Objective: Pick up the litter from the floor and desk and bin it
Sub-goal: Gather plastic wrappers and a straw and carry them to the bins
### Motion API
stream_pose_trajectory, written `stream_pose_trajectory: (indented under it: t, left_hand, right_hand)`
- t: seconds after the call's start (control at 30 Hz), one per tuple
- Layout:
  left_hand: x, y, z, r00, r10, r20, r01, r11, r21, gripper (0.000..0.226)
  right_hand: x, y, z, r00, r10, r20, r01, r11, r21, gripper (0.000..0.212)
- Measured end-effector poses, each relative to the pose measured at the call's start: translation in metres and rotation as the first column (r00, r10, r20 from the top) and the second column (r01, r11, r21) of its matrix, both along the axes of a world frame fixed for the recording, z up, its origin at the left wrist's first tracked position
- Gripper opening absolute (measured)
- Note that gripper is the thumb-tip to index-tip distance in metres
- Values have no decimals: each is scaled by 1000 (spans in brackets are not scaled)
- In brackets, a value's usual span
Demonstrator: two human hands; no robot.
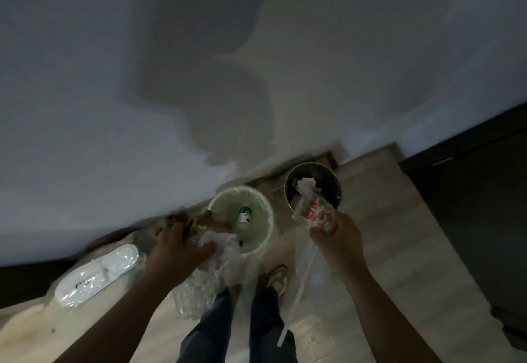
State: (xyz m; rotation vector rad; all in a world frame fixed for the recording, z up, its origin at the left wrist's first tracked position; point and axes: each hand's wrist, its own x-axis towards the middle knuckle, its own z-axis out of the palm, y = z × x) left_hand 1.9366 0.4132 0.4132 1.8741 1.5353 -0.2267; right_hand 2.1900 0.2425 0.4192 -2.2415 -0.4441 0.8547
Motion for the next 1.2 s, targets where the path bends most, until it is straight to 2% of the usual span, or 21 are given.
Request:
stream_pose_trajectory:
  t: [0.2, 0.3, 0.37, 0.57, 0.7, 0.77, 0.87, 0.93, 1.1, 1.2]
  left_hand:
    - [32, 7, -35, 995, -77, 66, 81, 995, -65, 58]
    - [63, 9, -62, 989, -144, 13, 144, 989, -28, 56]
    - [88, 9, -83, 987, -156, 30, 157, 987, -31, 52]
    - [159, 8, -160, 970, -235, 58, 240, 966, -94, 50]
    - [198, 13, -207, 956, -290, 39, 292, 956, -30, 46]
    - [212, 16, -231, 956, -287, 68, 291, 956, -50, 52]
    - [226, 21, -264, 951, -275, 143, 287, 955, -72, 66]
    - [234, 23, -283, 944, -292, 150, 304, 951, -62, 67]
    - [248, 29, -321, 939, -329, 98, 337, 939, -74, 59]
    - [255, 33, -334, 931, -356, 82, 362, 929, -75, 60]
  right_hand:
    - [31, 2, -52, 1000, -15, 2, 15, 996, -92, 17]
    - [49, -1, -87, 1000, -30, 7, 31, 984, -175, 15]
    - [63, -3, -116, 998, -60, -8, 57, 975, -216, 10]
    - [104, 1, -201, 997, -59, -50, 43, 959, -280, 27]
    - [133, 12, -268, 999, -23, -38, 8, 934, -357, 30]
    - [148, 22, -299, 1000, -7, -16, 0, 923, -385, 34]
    - [169, 39, -343, 993, 103, 54, -69, 897, -437, 33]
    - [181, 50, -369, 989, 127, 78, -77, 885, -460, 35]
    - [200, 67, -418, 996, 83, 40, -53, 873, -486, 53]
    - [205, 67, -428, 998, -53, -35, 35, 921, -389, 82]
